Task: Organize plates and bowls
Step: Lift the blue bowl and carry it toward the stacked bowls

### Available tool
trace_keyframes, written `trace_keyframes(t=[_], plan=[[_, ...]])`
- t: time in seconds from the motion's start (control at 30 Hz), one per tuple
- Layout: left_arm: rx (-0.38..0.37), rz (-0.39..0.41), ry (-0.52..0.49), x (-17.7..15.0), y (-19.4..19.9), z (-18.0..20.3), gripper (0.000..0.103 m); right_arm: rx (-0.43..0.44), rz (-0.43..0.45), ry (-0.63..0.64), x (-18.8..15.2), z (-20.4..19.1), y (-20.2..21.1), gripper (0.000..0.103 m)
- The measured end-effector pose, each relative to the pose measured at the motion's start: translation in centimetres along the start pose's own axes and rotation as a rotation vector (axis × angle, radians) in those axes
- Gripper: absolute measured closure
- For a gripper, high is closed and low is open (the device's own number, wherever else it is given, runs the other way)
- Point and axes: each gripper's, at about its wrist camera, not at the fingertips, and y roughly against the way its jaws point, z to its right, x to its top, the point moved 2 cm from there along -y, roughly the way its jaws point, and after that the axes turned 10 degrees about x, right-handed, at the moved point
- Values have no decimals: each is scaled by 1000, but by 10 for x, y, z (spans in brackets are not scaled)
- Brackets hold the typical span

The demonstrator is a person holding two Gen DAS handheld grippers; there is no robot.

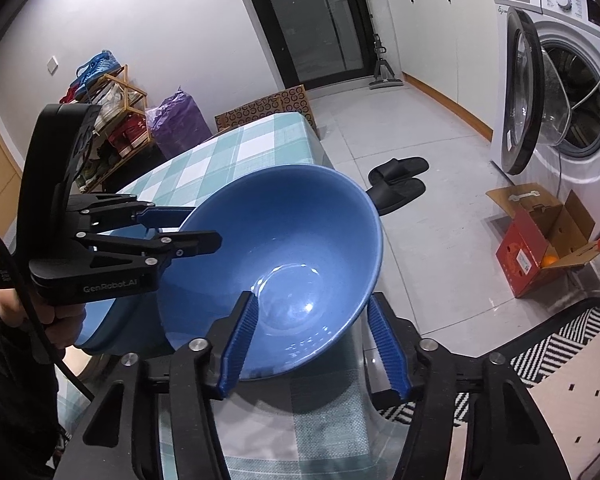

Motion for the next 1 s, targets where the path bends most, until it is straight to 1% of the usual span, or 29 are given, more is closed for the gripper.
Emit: trace_keyframes(t=[0.3, 0.63, 0.77, 1.0], plan=[[-7, 5, 21, 0, 0, -1, 65, -6, 17, -14, -1, 7, 1, 55], [-18, 11, 25, 1, 3, 2, 65, -20, 25, -29, -2, 8, 5, 56], [-24, 15, 28, 1, 4, 2, 65, -14, 26, -45, -2, 9, 6, 56], [-23, 31, 32, 1, 9, 1, 65, -22, 34, -40, -1, 5, 11, 56]])
